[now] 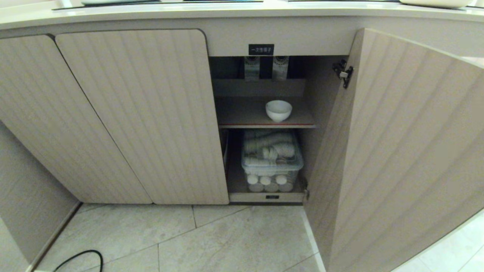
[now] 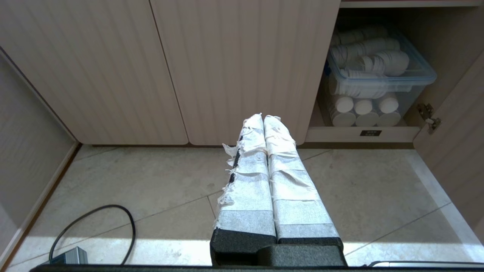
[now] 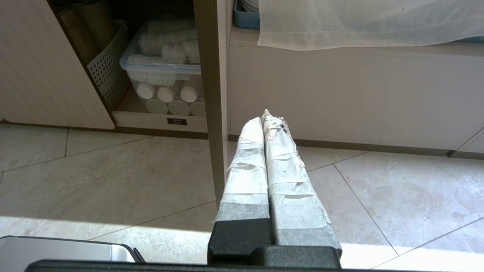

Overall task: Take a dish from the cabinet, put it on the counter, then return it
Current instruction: Take the bowl from the cabinet

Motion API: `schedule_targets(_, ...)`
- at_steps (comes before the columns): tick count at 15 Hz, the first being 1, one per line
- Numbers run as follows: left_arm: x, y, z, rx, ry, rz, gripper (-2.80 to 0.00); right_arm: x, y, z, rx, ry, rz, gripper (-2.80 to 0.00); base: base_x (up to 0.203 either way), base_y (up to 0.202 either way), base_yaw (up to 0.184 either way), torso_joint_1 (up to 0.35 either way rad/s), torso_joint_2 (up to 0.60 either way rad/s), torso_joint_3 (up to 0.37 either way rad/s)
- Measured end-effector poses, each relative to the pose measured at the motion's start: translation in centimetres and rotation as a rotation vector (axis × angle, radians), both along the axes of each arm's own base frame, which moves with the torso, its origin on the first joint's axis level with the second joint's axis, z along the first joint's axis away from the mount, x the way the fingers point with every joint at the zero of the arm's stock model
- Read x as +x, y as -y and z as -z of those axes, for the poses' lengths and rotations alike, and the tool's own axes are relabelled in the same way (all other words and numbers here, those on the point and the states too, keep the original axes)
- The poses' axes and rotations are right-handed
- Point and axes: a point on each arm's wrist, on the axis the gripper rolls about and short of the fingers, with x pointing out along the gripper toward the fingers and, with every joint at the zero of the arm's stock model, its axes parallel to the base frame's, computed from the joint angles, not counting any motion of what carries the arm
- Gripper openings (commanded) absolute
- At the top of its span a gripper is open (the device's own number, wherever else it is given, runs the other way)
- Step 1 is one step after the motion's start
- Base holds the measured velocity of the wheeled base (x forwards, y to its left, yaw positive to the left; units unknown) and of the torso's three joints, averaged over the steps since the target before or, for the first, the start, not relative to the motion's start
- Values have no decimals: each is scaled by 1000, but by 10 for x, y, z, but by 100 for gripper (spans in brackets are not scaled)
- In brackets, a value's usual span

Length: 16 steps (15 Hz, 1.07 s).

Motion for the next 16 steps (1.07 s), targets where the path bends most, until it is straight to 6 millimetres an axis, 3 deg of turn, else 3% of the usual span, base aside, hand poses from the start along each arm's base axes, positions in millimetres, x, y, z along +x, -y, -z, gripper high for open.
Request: schedule_targets(16,0,0,0,3,0,1,-280,0,0,0,0,0,0,-280,0,0,0,0,0,0)
